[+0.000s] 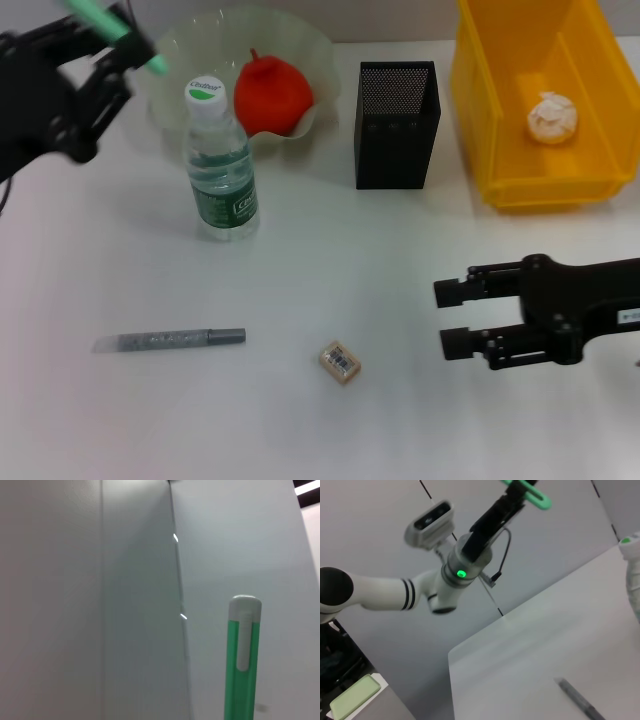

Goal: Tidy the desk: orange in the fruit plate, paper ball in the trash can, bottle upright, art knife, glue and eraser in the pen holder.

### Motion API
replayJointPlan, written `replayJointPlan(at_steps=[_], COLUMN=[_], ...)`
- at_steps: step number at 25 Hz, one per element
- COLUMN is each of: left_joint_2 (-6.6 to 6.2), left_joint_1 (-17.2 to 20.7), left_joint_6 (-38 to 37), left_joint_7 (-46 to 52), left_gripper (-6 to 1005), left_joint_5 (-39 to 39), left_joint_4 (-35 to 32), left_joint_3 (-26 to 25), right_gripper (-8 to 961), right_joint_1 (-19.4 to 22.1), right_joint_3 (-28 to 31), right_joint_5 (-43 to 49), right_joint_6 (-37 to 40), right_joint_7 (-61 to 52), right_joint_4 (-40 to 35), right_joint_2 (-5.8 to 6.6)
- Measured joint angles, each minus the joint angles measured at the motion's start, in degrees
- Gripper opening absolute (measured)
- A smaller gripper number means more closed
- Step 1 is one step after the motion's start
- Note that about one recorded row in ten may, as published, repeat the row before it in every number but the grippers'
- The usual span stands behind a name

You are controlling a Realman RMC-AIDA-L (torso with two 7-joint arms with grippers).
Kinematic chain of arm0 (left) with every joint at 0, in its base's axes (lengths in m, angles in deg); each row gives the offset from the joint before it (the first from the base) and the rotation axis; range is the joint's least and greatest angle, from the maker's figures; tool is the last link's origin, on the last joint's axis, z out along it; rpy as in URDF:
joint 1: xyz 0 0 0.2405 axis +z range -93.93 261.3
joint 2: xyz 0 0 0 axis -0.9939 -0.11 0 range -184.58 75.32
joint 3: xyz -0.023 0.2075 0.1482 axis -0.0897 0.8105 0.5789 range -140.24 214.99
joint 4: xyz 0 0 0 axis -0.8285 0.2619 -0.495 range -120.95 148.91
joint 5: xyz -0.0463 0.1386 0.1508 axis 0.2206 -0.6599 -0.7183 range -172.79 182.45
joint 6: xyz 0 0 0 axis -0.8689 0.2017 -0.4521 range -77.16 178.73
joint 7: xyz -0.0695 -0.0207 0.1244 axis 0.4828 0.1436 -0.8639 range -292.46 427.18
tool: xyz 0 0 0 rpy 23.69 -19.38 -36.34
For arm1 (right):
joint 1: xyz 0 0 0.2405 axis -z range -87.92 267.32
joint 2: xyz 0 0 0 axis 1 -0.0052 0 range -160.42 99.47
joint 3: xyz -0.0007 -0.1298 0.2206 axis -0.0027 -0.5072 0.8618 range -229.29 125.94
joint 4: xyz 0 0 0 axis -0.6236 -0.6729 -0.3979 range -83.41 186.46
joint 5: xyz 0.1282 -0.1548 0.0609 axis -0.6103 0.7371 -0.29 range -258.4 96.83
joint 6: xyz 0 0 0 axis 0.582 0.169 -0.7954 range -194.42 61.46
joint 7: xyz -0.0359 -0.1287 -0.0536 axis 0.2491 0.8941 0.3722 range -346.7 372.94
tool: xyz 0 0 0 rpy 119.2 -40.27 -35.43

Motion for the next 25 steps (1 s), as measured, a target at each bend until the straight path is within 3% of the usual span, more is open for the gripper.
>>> replayJointPlan(at_steps=[3, 4, 5, 6, 7, 8, 9, 10, 11, 15, 16, 25], left_joint_2=[0.00, 0.01, 0.01, 0.04, 0.04, 0.04, -0.01, -0.06, -0.06, -0.05, 0.05, 0.08], left_joint_1=[-2.9, -4.3, -4.3, -5.2, -5.2, -5.4, -5.7, -5.9, -5.9, -7.6, -9.3, -15.6], left_joint_6=[5.2, 8.9, 8.9, 13.9, 13.9, 16.4, 22.9, 25.4, 25.4, 33.7, 39.3, 57.7], left_joint_7=[9.1, 13.7, 13.7, 17.9, 17.9, 19.5, 22.7, 24.0, 24.0, 28.2, 30.9, 37.1], left_gripper=[204, 204, 204, 204, 204, 204, 204, 204, 204, 204, 204, 203], left_joint_5=[0.2, 0.9, 0.9, 3.0, 3.0, 4.1, 6.5, 7.4, 7.4, 9.0, 10.8, 13.6], left_joint_4=[-5.6, -8.7, -8.7, -12.2, -12.2, -13.9, -18.2, -19.9, -19.9, -24.2, -24.6, -20.3], left_joint_3=[6.3, 11.8, 11.8, 19.0, 19.0, 22.3, 30.2, 33.3, 33.3, 41.4, 45.9, 58.5], right_gripper=[702, 702, 702, 702, 702, 702, 702, 702, 701, 701, 701, 701], right_joint_1=[0.6, 1.4, 1.4, 2.1, 2.1, 2.3, 2.6, 2.7, 2.8, 2.9, 3.0, 4.0], right_joint_3=[1.3, 2.5, 2.5, 3.8, 3.8, 4.4, 5.3, 5.4, 5.4, 5.4, 5.4, 6.2], right_joint_5=[1.0, 2.1, 2.1, 2.6, 2.6, 2.8, 3.2, 3.3, 3.4, 4.1, 4.3, 4.7], right_joint_6=[1.0, 1.3, 1.3, 1.5, 1.5, 1.7, 1.9, 1.9, 1.9, 2.3, 2.7, 4.4], right_joint_7=[0.1, 0.9, 0.9, 2.2, 2.2, 2.7, 3.6, 3.8, 4.1, 4.4, 4.4, 4.5], right_joint_4=[-1.5, -3.0, -3.0, -3.7, -3.7, -3.8, -3.9, -4.0, -4.0, -4.3, -4.9, -7.4], right_joint_2=[0.00, -0.24, -0.24, -0.45, -0.45, -0.51, -0.58, -0.59, -0.59, -0.61, -0.68, -0.91])
